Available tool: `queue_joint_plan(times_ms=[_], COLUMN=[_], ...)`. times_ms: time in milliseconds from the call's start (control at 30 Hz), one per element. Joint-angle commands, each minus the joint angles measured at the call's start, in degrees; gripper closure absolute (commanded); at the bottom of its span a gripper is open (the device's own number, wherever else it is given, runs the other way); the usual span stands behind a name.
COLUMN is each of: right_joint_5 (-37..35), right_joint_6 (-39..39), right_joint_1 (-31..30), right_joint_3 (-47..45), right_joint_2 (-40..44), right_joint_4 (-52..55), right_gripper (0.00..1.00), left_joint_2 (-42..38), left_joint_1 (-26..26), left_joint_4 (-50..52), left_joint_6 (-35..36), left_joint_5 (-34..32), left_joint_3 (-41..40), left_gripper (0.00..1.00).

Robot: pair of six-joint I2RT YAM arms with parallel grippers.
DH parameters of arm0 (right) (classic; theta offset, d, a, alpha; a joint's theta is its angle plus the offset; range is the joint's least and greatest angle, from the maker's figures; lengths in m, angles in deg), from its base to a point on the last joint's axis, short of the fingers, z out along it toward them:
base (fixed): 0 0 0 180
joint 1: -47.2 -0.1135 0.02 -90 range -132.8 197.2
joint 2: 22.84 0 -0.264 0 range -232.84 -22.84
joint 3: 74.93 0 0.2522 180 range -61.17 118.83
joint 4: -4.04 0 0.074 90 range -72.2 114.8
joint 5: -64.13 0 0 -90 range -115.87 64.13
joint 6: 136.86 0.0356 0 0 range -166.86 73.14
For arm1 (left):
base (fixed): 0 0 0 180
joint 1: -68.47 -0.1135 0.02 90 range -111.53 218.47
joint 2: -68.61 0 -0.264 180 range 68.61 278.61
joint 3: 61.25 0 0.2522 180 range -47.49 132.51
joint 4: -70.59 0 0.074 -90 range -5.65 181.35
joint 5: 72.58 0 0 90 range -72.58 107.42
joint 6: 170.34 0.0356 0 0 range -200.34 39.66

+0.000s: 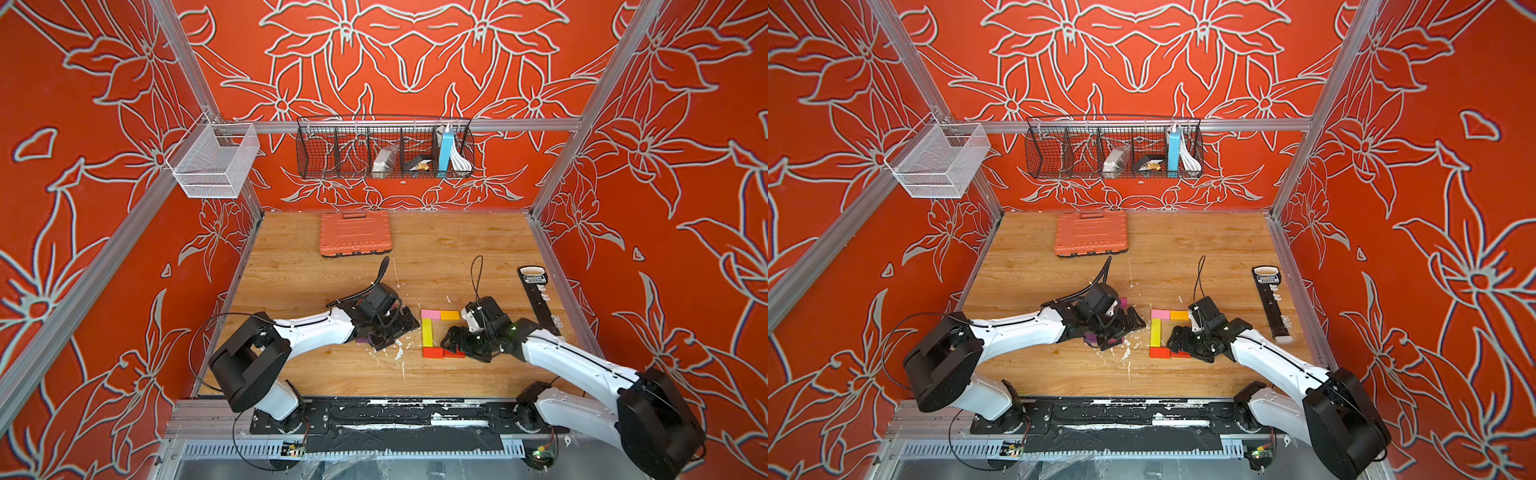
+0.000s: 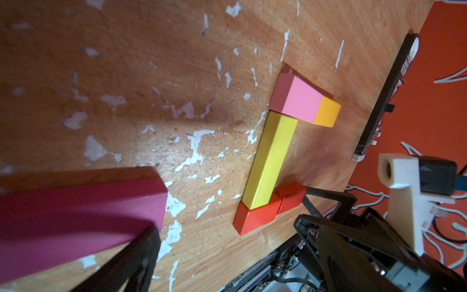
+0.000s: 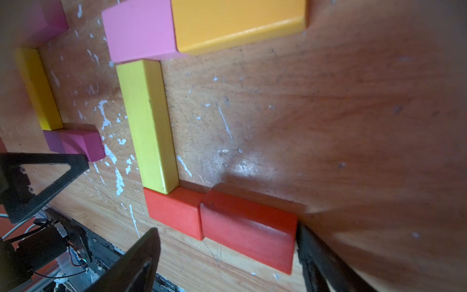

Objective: Assemble the letter c with building blocks
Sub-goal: Assemble the building block at the center of the board.

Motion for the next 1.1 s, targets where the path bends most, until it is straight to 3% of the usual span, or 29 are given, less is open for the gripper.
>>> queue_joint_plan(times_ms=[0,233,533,1067], right_joint_5=[-0.54,-0.85,-7.52,-3.46], right_joint_6=[-0.08,-0.11,-1.95,-7.97], right_joint_1=[0.21,0.25,0.21,-1.40], right_joint_3=[-0.28,0.10,4.29,13.68], right_joint_2=[-1.67,-1.64,3.36,-8.36], right_joint_4=[1.17,2.42,10.27,5.98], right_gripper=[0.13,0.13,0.14,0.16], left_joint_2=[0.93,1.33,1.68,2.36], left_joint_1=[0.53,0.57,0.57,0.71], left_joint_4=[0.09,0.13,0.18,0.22], left_joint_6=[-0.41,-0.49,-0.35,-0.38], left_joint_5=[0.07,0.23,0.55,0.62], left_joint_3=[1.06,1.32,1.59,2.12], left_gripper=[0.02,0.01,0.01,0.02])
